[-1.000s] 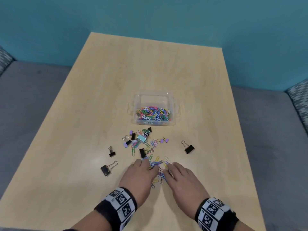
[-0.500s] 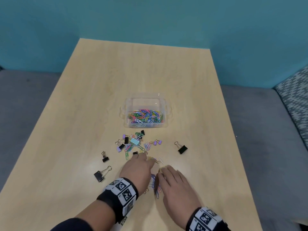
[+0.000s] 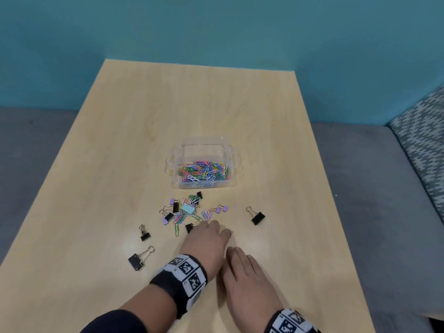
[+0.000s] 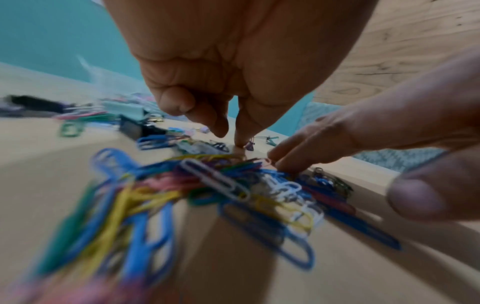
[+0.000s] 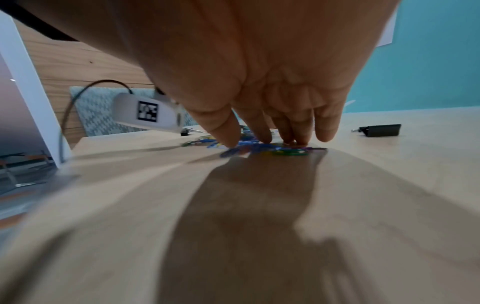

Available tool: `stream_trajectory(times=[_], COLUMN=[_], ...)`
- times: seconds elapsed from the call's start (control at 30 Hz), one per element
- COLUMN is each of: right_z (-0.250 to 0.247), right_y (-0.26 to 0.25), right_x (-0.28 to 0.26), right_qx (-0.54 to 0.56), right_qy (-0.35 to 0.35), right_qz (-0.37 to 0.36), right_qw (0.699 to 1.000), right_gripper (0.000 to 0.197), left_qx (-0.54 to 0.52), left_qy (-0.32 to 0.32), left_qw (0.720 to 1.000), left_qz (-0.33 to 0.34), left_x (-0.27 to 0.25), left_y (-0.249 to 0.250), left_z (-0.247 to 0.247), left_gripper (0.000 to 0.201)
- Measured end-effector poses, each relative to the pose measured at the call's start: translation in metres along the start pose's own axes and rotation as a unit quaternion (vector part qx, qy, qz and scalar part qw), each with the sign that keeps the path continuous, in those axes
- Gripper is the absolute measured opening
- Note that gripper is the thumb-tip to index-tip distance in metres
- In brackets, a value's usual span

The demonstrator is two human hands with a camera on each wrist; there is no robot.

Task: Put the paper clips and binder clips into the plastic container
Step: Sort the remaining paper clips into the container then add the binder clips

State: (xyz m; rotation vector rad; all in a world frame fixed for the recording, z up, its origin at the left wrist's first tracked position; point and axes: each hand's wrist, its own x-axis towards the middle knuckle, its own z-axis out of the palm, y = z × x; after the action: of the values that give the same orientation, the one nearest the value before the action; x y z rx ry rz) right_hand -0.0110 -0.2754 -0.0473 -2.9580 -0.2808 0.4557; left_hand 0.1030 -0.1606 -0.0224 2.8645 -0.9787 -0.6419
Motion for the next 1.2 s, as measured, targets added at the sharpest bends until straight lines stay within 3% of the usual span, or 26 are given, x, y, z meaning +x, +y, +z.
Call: stream_trajectory(times=[0.1, 0.23, 0.33, 0.43, 0.57, 0.7, 0.93, 1.07, 1.2], right_z=[-0.004, -0.012, -0.013, -0.018, -0.026, -0.040, -0.038, -0.032, -0.024], right_y=[-0.005, 0.002, 0.009, 0.012, 0.006, 0.003, 0.008, 0.014, 0.011], right_x=[-0.003, 0.003, 0.012, 0.031, 0.068, 0.092, 0.106, 0.088, 0.063], right_qx=[0.005, 0.028, 0.041, 0.059, 0.062, 0.061, -0.032, -0.055, -0.036], right_qy=[0.007, 0.029, 0.023, 0.027, 0.041, 0.026, -0.030, -0.032, -0.013], right_qz=[-0.055, -0.053, -0.067, -0.083, -0.103, -0.101, -0.141, -0.147, -0.157], right_qw=[0.998, 0.998, 0.997, 0.994, 0.992, 0.993, 0.989, 0.987, 0.987], right_gripper=[0.056, 0.056, 0.059, 0.063, 0.066, 0.064, 0.071, 0.063, 0.064], left_qx=[-0.031, -0.201, -0.228, -0.202, -0.130, -0.088, -0.052, -0.044, -0.085], left_qy=[0.024, 0.136, 0.193, 0.199, 0.166, 0.126, 0.084, 0.116, 0.159], left_qw=[0.999, 0.966, 0.943, 0.949, 0.976, 0.987, 0.994, 0.991, 0.981], left_qz=[0.018, -0.092, -0.147, -0.141, -0.057, -0.044, -0.043, -0.039, -0.076], left_x=[0.008, -0.015, -0.053, -0.085, -0.098, -0.081, -0.054, -0.058, -0.050], left_y=[0.009, -0.021, -0.053, -0.063, -0.043, -0.033, -0.059, -0.066, -0.072], left_z=[-0.004, -0.007, 0.008, 0.030, 0.042, 0.040, 0.029, 0.029, 0.025], left_gripper=[0.055, 0.038, 0.022, 0.027, 0.035, 0.049, 0.053, 0.045, 0.033])
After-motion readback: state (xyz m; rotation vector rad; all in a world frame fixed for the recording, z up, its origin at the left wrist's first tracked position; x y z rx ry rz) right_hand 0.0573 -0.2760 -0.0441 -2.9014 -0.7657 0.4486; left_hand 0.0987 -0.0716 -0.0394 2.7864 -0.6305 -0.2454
